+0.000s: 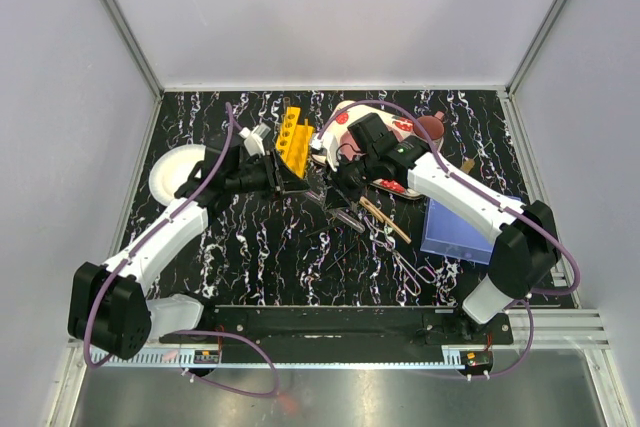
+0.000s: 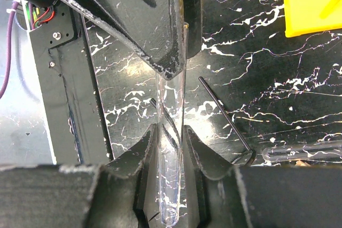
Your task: Organize the chemistry lab equipment
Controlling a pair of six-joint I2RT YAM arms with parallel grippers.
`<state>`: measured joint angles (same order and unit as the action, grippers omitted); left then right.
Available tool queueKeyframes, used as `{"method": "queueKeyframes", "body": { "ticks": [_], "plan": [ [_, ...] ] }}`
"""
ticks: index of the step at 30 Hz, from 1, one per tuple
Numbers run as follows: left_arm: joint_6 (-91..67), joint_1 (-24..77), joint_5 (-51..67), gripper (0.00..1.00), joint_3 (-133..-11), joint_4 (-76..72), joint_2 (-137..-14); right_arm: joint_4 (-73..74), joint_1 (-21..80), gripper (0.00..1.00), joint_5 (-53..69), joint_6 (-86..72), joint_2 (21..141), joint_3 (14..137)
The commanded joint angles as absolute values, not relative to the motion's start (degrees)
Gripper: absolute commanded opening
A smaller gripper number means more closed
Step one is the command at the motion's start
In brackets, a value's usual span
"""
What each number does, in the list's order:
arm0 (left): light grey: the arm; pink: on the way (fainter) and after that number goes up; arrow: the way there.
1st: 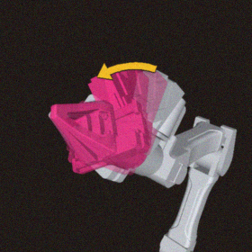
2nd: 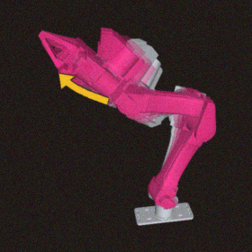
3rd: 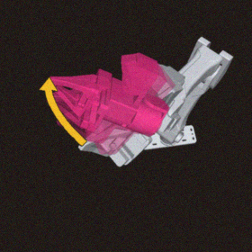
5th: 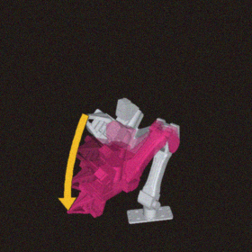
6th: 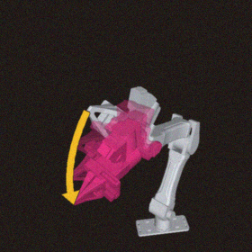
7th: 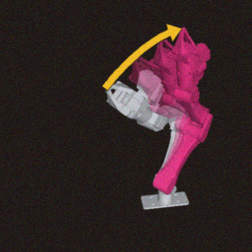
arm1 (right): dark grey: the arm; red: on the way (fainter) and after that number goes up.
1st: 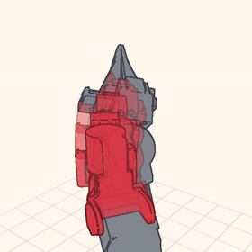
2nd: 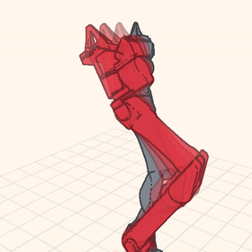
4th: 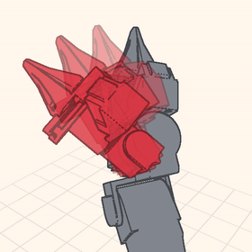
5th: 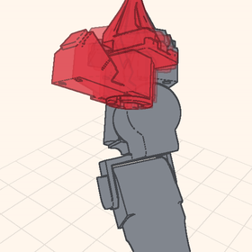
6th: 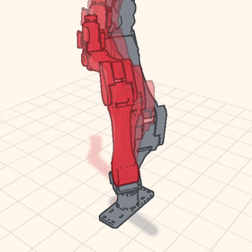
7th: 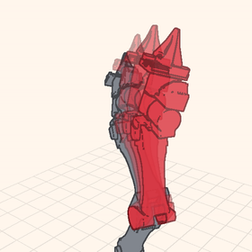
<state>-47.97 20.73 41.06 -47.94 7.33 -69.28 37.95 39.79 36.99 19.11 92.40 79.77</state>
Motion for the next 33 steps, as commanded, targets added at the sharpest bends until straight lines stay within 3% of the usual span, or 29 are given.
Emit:
{"method": "queueKeyframes", "body": {
  "ticks": [1, 5, 7, 12, 14, 15, 16, 17, 23, 27, 33],
  "plan": [
    [-46.5, 21.1, 43.4, 0.34, -49.3, 6.5, -69.7, 37.1, 40.4, 0.18, 36.8, 19.8, 90.0, 79.5],
    [-46.6, 21.3, 43.2, 0.31, -49.7, 6.5, -69.5, 37.0, 40.5, 0.19, 37.3, 19.8, 90.2, 79.3],
    [-46.6, 21.2, 43.2, 0.23, -50.2, 6.5, -69.4, 36.9, 40.6, 0.18, 37.4, 19.9, 90.3, 79.3],
    [-46.6, 21.3, 42.9, 0.16, -50.7, 6.5, -68.8, 37.0, 40.6, 0.20, 37.4, 20.2, 89.8, 79.1],
    [-46.0, 21.1, 42.4, 0.15, -51.0, 7.7, -68.6, 37.4, 40.5, 0.27, 37.1, 20.8, 89.6, 79.4],
    [-44.1, 21.1, 41.1, 0.15, -52.0, 8.9, -68.7, 38.6, 40.5, 0.39, 37.0, 21.5, 89.6, 79.7],
    [-42.9, 21.0, 40.2, 0.15, -53.0, 12.4, -68.9, 39.7, 40.5, 0.97, 36.7, 23.6, 89.6, 81.1],
    [-41.4, 20.7, 39.4, 0.15, -55.3, 14.4, -69.1, 40.9, 40.4, 1.00, 36.3, 24.7, 89.7, 82.2],
    [-32.6, 16.5, 34.1, 0.15, -65.8, 26.6, -71.6, 50.9, 38.3, 1.00, 33.0, 31.9, 88.3, 91.0],
    [-26.8, 12.9, 30.7, 0.15, -75.5, 34.2, -75.5, 52.4, 30.1, 1.00, 31.8, 32.1, 84.6, 92.5],
    [-21.5, 9.8, 24.8, 0.15, -92.4, 41.2, -85.8, 47.2, 17.5, 1.00, 33.6, 30.2, 75.1, 83.2]
  ]
}}
